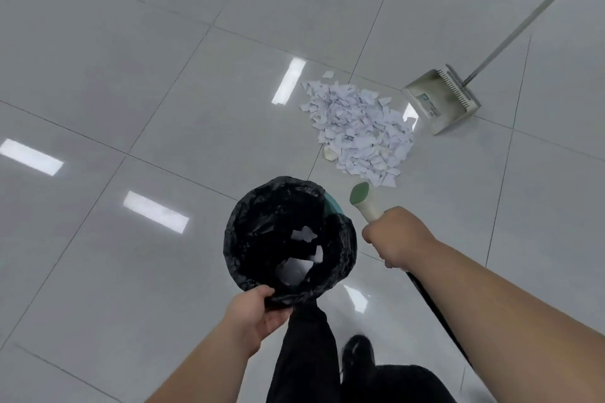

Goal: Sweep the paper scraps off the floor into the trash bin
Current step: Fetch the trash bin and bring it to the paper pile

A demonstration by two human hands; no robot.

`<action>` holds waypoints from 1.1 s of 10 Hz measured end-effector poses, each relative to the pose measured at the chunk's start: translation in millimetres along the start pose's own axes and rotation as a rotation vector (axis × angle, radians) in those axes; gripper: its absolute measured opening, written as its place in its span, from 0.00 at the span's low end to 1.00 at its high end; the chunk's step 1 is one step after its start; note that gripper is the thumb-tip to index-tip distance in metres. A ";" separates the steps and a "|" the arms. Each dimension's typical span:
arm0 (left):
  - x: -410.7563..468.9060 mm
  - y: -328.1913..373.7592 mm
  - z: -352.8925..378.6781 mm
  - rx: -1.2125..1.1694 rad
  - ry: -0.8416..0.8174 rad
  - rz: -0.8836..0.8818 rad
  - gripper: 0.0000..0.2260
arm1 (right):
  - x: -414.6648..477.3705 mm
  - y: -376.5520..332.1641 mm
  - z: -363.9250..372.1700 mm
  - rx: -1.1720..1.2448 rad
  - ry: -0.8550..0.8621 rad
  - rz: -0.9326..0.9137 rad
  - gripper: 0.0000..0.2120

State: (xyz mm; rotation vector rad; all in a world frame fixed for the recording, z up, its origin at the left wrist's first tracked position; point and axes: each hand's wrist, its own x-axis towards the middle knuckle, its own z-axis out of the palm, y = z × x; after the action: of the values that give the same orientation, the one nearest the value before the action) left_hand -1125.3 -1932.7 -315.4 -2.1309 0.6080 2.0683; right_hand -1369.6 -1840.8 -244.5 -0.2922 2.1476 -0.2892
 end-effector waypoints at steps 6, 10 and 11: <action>355.7 82.8 140.7 -0.016 0.043 -0.010 0.05 | 370.9 11.0 64.4 -0.012 -0.088 0.072 0.08; 322.9 75.8 164.0 0.173 0.024 -0.102 0.27 | 398.9 16.0 70.3 0.071 -0.152 0.112 0.08; 266.1 83.3 169.4 0.334 -0.010 -0.148 0.24 | 364.1 14.0 44.6 0.090 -0.133 0.124 0.06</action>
State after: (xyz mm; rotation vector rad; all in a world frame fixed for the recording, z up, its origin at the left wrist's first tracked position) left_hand -1315.5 -2004.3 -570.6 -1.9139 0.7135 1.7577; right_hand -1534.1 -1946.5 -555.1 -0.1223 2.0057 -0.2856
